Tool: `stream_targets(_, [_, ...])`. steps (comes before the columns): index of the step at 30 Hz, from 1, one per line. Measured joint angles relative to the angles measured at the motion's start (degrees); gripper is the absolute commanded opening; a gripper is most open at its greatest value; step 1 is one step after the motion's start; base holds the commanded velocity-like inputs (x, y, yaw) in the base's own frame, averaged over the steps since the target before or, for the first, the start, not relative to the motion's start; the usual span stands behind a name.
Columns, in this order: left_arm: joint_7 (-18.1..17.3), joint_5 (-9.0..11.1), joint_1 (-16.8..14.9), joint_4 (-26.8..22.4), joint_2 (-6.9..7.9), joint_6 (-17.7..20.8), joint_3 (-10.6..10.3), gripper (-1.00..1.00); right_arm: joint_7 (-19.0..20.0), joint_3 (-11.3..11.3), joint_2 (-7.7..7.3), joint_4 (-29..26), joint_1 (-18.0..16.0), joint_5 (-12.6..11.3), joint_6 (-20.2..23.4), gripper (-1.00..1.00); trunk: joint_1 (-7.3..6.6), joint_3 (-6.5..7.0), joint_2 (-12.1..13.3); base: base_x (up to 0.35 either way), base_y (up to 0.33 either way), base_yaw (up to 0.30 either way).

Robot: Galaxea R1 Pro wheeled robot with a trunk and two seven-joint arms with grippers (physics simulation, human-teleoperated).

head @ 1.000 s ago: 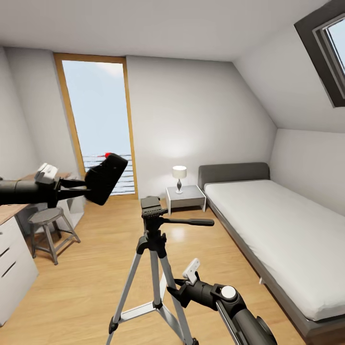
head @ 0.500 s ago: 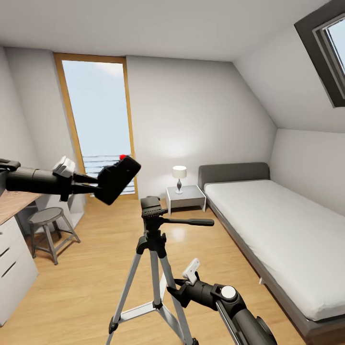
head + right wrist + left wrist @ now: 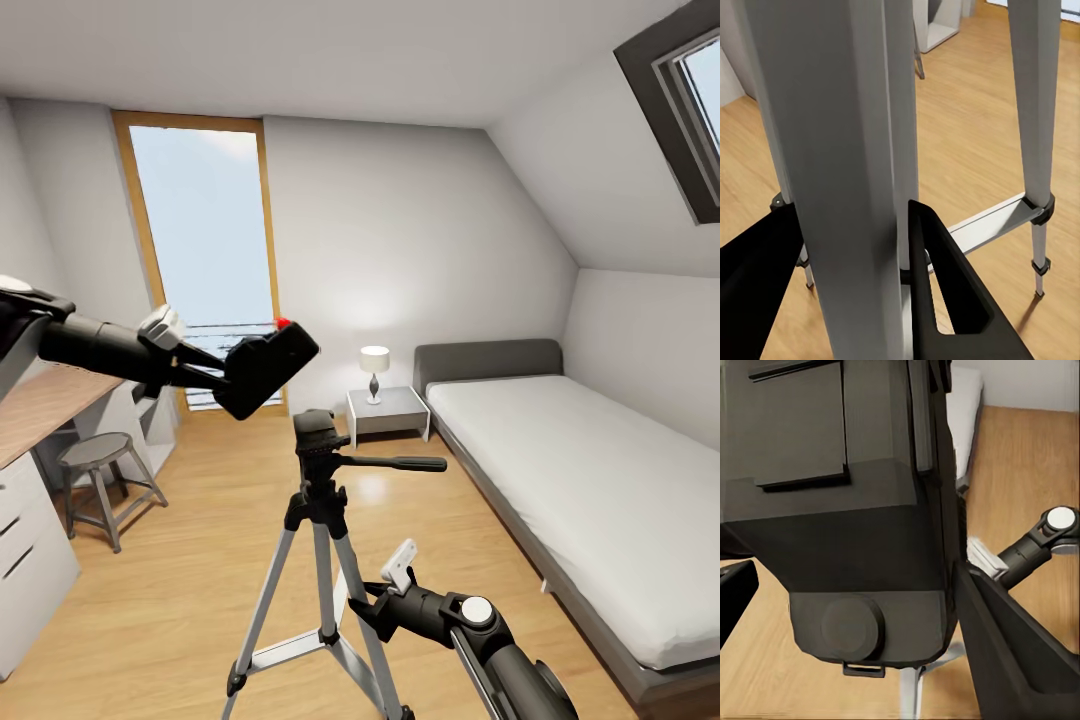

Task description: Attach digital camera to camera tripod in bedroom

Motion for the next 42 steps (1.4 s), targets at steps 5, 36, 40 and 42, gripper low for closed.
stream_targets(5, [-1.88, -0.09, -6.22, 2.33, -0.20, -0.05, -8.00, -1.00, 0.02, -0.05, 0.02, -0.07, 0.00, 0.23, 0.05, -1.00, 0.00, 0.00, 0.00, 0.000, 0.000, 0.000])
stream_targets(36, [-7.25, -0.17, -23.79, 13.45, -7.78, -0.18, -31.49, -1.00, -0.02, -0.07, 0.01, -0.08, 0.05, 0.08, 0.04, -1.00, 0.00, 0.01, -0.01, 0.000, 0.000, 0.000])
stream_targets(40, [-7.40, -0.18, -23.95, 13.98, -8.56, -0.19, -32.37, -1.00, -0.02, -0.07, 0.00, -0.08, 0.07, 0.07, 0.02, -1.00, 0.00, 0.01, -0.01, 0.000, 0.000, 0.000])
stream_targets(42, [-7.44, -0.21, -23.99, 14.14, -8.85, -0.19, -32.61, -1.00, -0.02, -0.07, 0.00, -0.08, 0.07, 0.07, 0.02, -1.00, 0.00, 0.01, -0.01, 0.000, 0.000, 0.000])
